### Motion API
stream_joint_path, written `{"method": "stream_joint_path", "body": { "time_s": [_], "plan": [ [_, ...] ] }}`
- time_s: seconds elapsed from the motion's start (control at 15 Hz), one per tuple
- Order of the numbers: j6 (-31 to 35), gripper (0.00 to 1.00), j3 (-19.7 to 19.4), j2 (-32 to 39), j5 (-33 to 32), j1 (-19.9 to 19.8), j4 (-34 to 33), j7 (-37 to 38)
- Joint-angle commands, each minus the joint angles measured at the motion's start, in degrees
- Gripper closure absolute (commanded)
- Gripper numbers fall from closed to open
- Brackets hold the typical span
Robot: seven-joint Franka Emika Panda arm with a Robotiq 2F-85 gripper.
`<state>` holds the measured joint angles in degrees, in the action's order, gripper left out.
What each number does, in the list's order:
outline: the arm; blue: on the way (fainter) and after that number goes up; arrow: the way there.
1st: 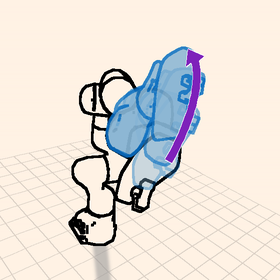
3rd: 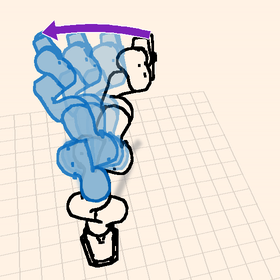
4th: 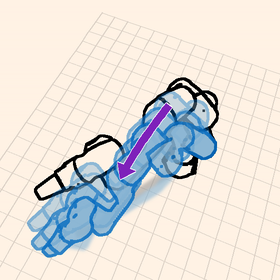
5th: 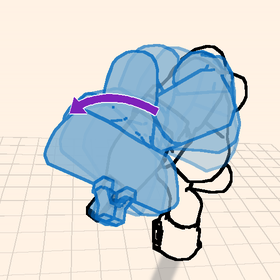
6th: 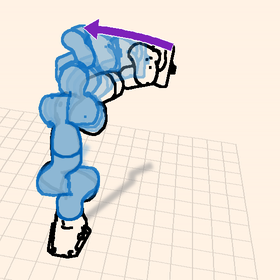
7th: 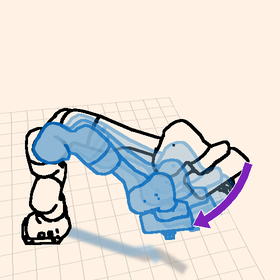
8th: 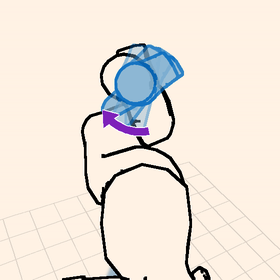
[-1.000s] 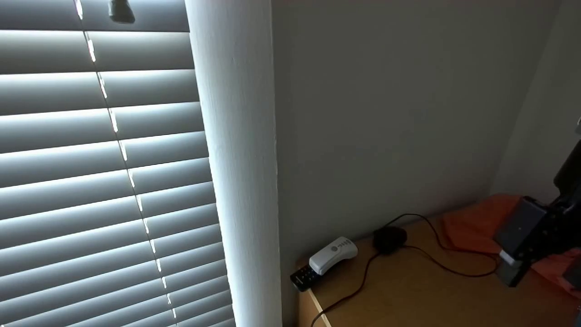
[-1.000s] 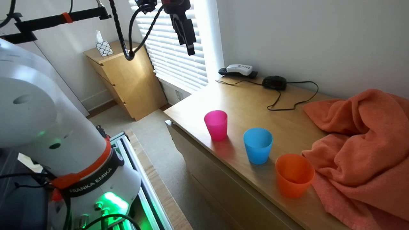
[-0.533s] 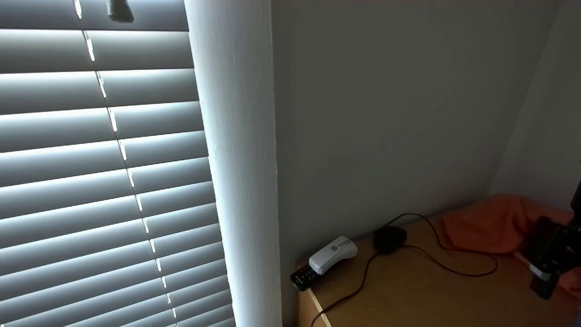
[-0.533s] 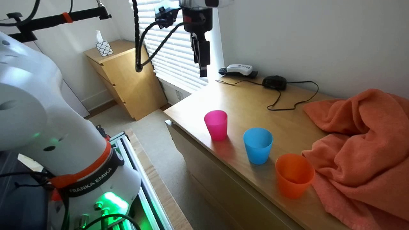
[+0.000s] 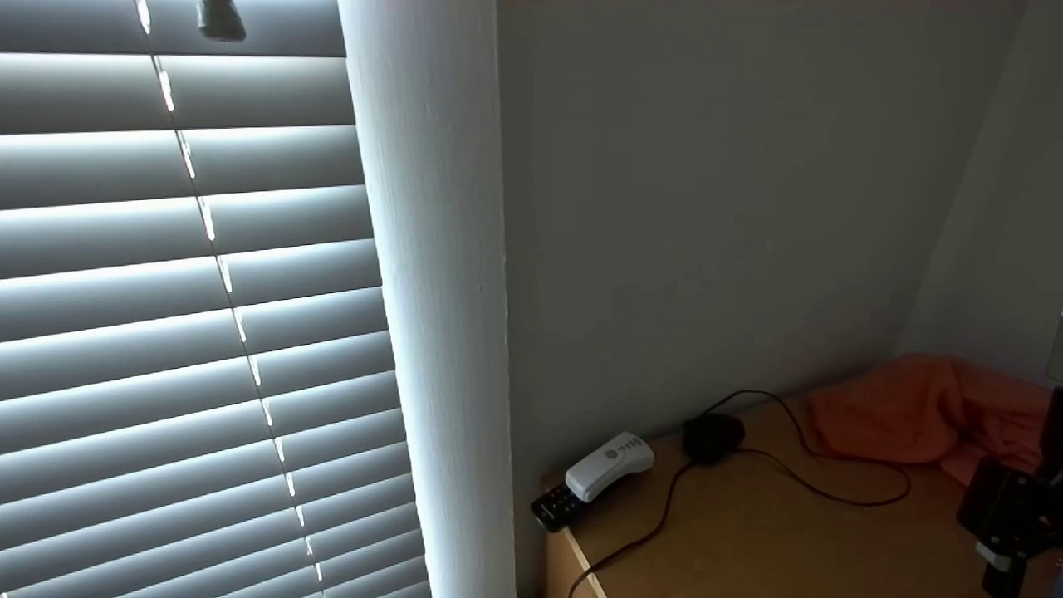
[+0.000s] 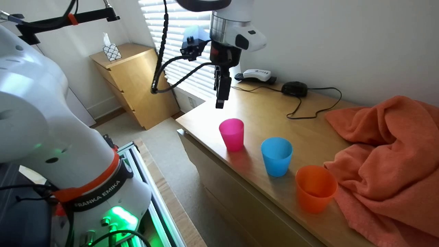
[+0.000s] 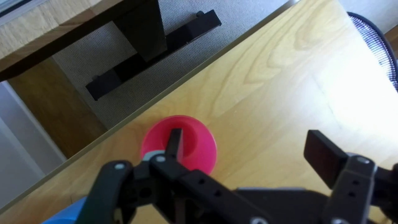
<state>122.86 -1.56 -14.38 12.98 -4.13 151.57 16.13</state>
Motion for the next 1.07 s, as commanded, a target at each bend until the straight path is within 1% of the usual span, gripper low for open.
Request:
{"method": "stream_joint_path", "body": {
  "time_s": [0.0, 0.27, 0.67, 0.8, 0.87, 0.93, 1.0],
  "plan": [
    [4.67, 0.00, -0.84, 2.72, 2.24, 0.12, 0.76, -1.70],
    [7.32, 0.00, -1.24, 5.86, 2.45, 0.11, 0.35, -2.81],
    [10.03, 0.00, -1.46, 9.74, 2.16, -0.18, 0.00, -0.96],
    [10.65, 0.14, -1.63, 11.23, 1.56, -0.28, -0.32, -0.33],
    [10.58, 0.30, -1.76, 11.87, 1.56, -0.28, -0.53, -0.32],
    [10.35, 0.38, -1.89, 12.60, 1.69, -0.26, -0.85, -0.49],
    [10.43, 0.38, -1.94, 13.23, 1.31, -0.25, -1.06, -0.29]
  ]
}}
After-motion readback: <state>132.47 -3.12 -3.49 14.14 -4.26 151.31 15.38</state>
